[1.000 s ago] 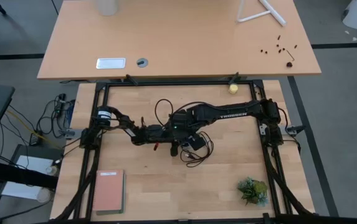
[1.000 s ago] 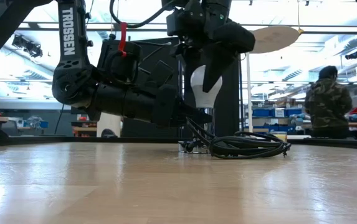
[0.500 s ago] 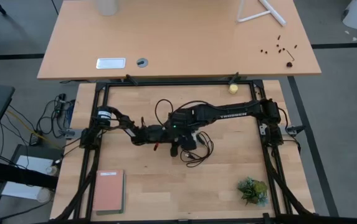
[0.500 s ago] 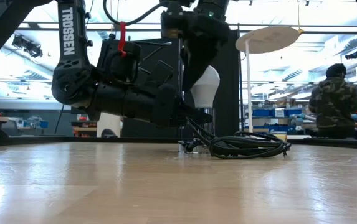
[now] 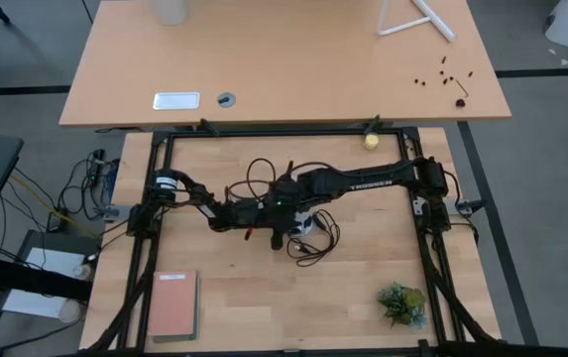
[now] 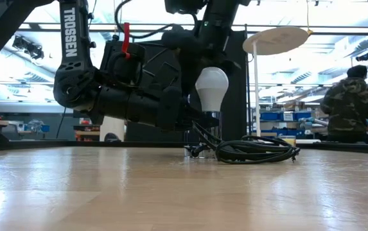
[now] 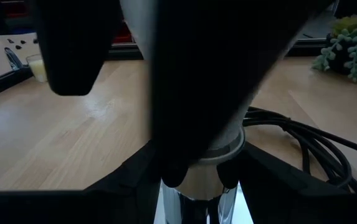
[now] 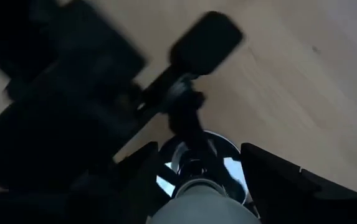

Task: Screw lightbulb
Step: Insert the white lightbulb into the silver lamp

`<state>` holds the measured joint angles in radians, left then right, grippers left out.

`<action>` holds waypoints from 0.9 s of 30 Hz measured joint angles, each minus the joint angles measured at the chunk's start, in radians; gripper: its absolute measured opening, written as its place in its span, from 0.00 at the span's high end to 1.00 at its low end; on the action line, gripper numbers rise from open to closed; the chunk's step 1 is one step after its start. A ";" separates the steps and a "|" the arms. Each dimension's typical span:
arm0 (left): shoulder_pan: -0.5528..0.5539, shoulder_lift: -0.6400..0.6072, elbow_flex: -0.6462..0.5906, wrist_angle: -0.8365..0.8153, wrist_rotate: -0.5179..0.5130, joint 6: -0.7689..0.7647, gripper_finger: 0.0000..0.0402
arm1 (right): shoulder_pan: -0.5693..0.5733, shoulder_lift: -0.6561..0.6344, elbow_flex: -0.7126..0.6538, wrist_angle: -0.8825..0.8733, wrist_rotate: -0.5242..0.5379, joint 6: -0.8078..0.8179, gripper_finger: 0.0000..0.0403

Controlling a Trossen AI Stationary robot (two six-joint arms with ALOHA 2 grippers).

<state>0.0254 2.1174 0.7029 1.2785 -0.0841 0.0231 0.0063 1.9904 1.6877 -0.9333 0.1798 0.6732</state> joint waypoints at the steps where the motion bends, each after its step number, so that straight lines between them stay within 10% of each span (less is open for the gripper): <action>1: 0.000 0.000 0.000 0.000 0.000 -0.001 0.53 | 0.000 0.001 0.000 -0.003 0.014 0.050 0.42; 9: 0.001 0.000 0.000 0.001 0.000 -0.003 0.53 | -0.019 0.006 -0.004 -0.018 0.040 0.283 0.42; 27: 0.002 -0.001 0.000 -0.013 -0.001 -0.005 0.53 | -0.081 -0.003 0.218 -0.118 -0.094 -0.067 0.21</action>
<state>0.0275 2.1162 0.7033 1.2659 -0.0854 0.0185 -0.0746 1.9871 1.9055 -1.0512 0.0862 0.6058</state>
